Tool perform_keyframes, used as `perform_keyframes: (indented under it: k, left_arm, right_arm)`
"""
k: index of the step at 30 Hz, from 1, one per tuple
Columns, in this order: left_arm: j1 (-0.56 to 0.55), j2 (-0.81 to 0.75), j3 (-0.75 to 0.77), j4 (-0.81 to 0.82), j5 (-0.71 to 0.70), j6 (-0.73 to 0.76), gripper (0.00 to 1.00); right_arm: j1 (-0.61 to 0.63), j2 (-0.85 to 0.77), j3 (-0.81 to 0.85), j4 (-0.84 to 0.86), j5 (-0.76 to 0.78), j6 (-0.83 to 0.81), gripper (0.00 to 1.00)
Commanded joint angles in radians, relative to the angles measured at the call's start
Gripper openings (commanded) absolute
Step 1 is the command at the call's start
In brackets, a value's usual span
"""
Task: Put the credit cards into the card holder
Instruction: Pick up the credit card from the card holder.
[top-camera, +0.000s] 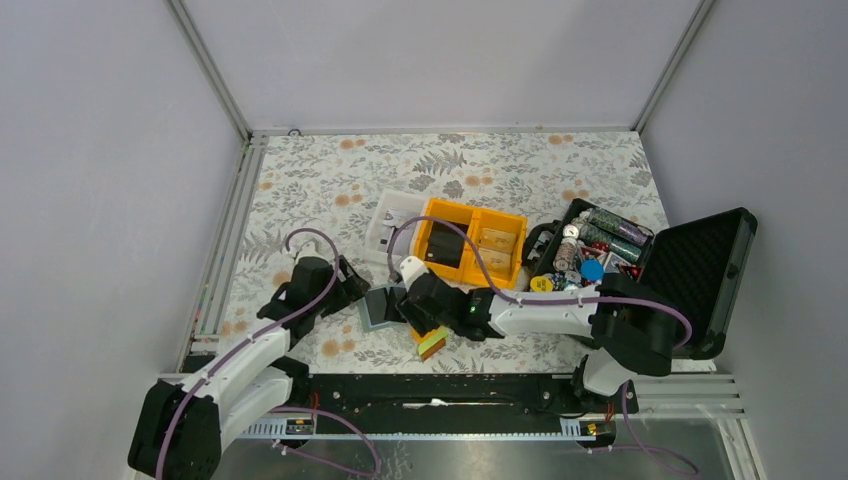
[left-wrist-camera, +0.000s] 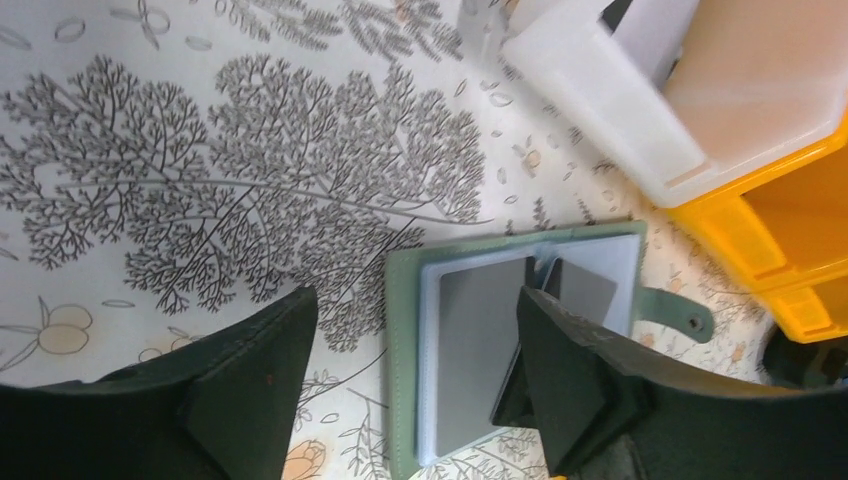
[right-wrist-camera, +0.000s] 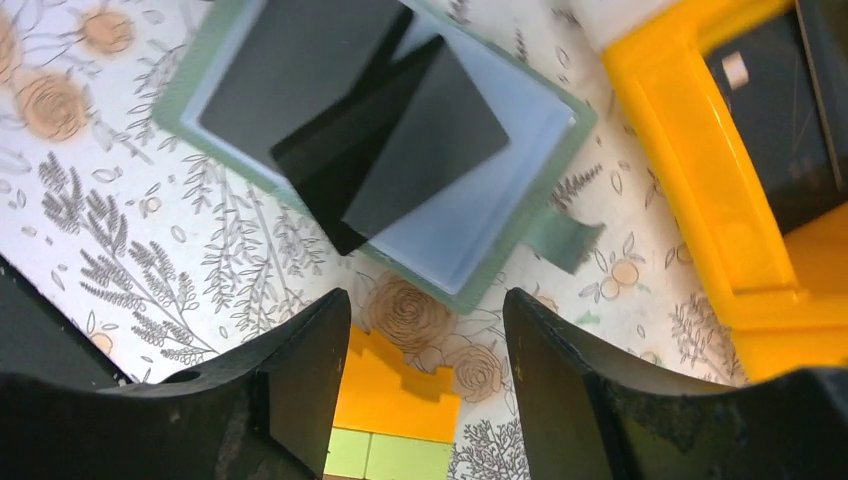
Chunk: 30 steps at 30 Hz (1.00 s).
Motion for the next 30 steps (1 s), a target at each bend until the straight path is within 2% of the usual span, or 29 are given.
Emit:
perform_keyframes:
  k: [1, 6, 13, 21, 30]
  left_arm:
    - [0.005, -0.006, -0.045, 0.02, 0.032, -0.035, 0.72]
    - [0.005, 0.016, -0.091, 0.104, 0.091, -0.069, 0.66]
    - [0.007, 0.064, -0.11, 0.158, 0.096, -0.07, 0.59]
    - [0.01, 0.065, -0.114, 0.159, 0.099, -0.065, 0.57]
    - [0.012, 0.081, -0.112, 0.191, 0.111, -0.058, 0.54]
  right_arm:
    - [0.086, 0.022, 0.043, 0.107, 0.131, -0.22, 0.65]
    - [0.183, 0.141, 0.082, 0.173, 0.322, -0.374, 0.62]
    - [0.251, 0.289, 0.139, 0.192, 0.432, -0.501, 0.57]
    - [0.261, 0.334, 0.146, 0.197, 0.433, -0.561, 0.55]
    - [0.27, 0.394, 0.135, 0.273, 0.431, -0.634, 0.43]
